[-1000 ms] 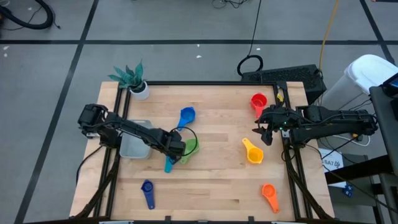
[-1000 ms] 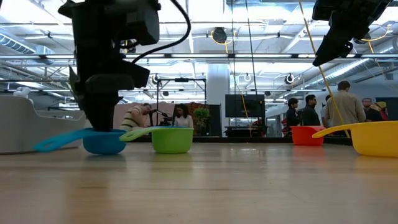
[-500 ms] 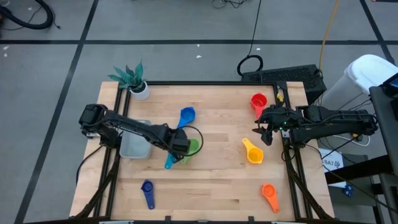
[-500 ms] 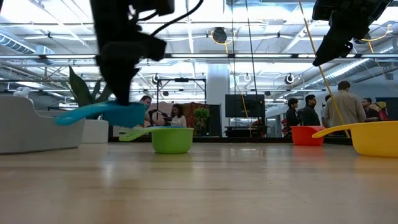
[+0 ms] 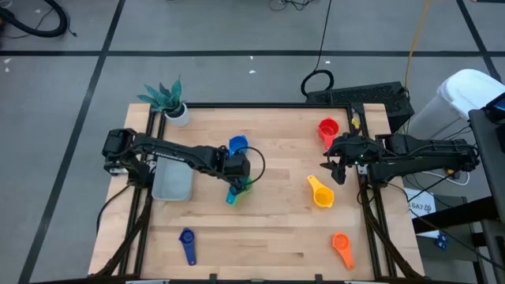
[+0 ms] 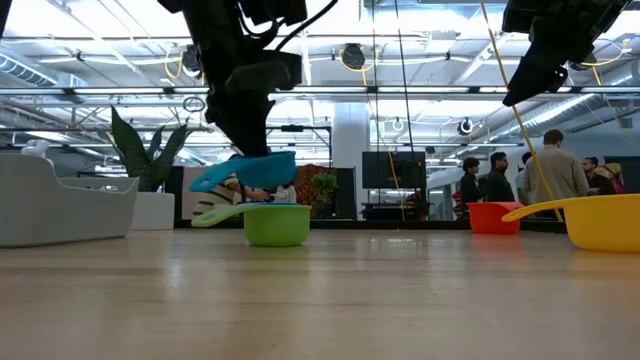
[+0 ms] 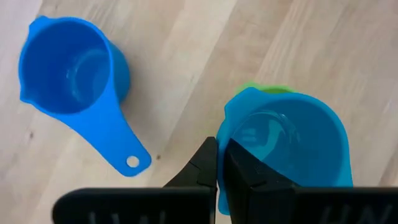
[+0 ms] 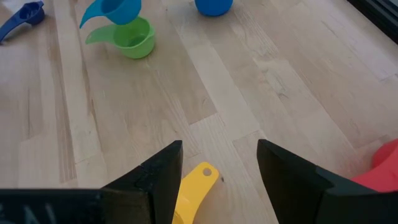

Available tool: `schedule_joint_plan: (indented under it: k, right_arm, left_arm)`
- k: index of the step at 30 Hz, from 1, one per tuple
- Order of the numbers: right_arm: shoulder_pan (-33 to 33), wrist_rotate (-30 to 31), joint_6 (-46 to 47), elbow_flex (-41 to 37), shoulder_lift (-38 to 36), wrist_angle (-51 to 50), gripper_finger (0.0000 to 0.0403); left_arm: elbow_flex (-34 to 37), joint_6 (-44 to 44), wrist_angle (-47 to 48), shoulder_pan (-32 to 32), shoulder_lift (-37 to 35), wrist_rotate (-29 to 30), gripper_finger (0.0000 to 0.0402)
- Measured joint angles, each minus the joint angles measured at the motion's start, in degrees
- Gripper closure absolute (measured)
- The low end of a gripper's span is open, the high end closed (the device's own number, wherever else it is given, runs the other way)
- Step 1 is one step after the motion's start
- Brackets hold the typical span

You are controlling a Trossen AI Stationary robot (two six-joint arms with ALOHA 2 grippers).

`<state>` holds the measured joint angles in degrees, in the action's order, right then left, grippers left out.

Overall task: Nest measuring cups in basket
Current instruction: Stack the bottom light blue measuring cup on top of the green measuring cup, then move the red measuring cup to the center of the table

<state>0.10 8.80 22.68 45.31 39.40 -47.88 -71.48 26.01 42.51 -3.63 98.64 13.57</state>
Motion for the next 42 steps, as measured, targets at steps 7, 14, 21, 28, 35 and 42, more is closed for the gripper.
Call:
schedule_joint_plan:
  k: [7,14,21,28,35,42]
  right_arm:
    - [0.0,0.0,0.0,0.0,0.0,-0.1,0.0204]
    - [0.0,0.1,0.2,0.0,0.0,-0.4,0.0204]
    - [0.0,0.1,0.5,0.0,0.0,-0.4,0.0204]
    - [0.0,0.1,0.5,0.0,0.0,-0.4,0.0204]
    - [0.0,0.1,0.7,0.0,0.0,-0.4,0.0204]
    - [0.0,0.0,0.5,0.0,0.0,-0.5,0.0204]
  left_arm:
    - [-0.2,-1.7,-4.8,0.2,1.6,-2.0,0.0394]
    - [0.0,-1.8,-1.8,0.3,4.3,-2.7,0.0394]
    - [-0.1,-1.5,-3.1,0.2,5.7,-3.1,0.0361]
    - [0.0,-1.4,-2.1,0.2,5.5,-3.1,0.0324]
    - [0.0,-1.4,-2.3,0.2,5.5,-3.0,0.0322]
    - [0.0,-1.7,-2.1,0.2,5.5,-3.0,0.0321]
